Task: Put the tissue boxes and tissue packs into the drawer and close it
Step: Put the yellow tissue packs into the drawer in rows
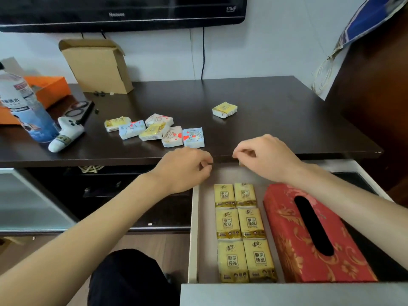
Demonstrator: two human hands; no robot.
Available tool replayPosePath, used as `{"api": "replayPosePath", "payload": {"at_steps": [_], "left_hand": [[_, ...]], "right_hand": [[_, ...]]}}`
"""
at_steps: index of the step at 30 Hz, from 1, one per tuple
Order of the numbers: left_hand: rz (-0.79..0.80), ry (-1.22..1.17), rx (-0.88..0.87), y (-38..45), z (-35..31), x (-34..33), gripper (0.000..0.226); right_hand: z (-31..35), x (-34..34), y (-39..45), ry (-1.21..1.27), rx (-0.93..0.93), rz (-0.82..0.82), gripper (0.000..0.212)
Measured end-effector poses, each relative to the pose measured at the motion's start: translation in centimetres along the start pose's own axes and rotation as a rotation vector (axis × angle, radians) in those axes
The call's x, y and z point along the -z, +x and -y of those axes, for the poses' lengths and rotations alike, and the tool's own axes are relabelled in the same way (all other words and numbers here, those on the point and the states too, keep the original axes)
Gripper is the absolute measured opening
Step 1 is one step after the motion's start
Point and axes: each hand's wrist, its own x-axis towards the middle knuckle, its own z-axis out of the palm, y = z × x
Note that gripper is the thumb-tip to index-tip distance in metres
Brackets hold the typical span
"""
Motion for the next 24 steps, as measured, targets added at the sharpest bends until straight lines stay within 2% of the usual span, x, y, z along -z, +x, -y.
{"api": "replayPosePath", "payload": {"at_steps": [5, 9, 13, 19, 24], "left_hand": [[-0.158, -0.005, 0.14, 1.3, 3.8, 3.0, 0.031], [-0.216, -0.001, 0.246, 3.5, 6.4, 3.9, 0.032], [-0.298, 0.026, 0.331, 4.7, 9.7, 4.9, 0.029], [-0.314, 0.016, 0.476, 3.6, 14.8, 5.8, 0.037], [-0.337, -0.054, 0.603, 3.1, 18.0, 5.8, 0.036]], "right_hand": [[0.4, 0.3, 7.2, 0.228, -0.16, -0.032, 0.02], [-0.3, -1.1, 13.0, 0.216, -0.277, -0.052, 0.018], [-2.0, -2.0, 18.4, 0.122, -0.387, -0.055, 0.044], [-3.1, -4.4, 22.9, 0.042, -0.534, 0.001, 0.047], [-1.9, -5.4, 24.0, 0.067, -0.47, -0.056, 0.066]]}}
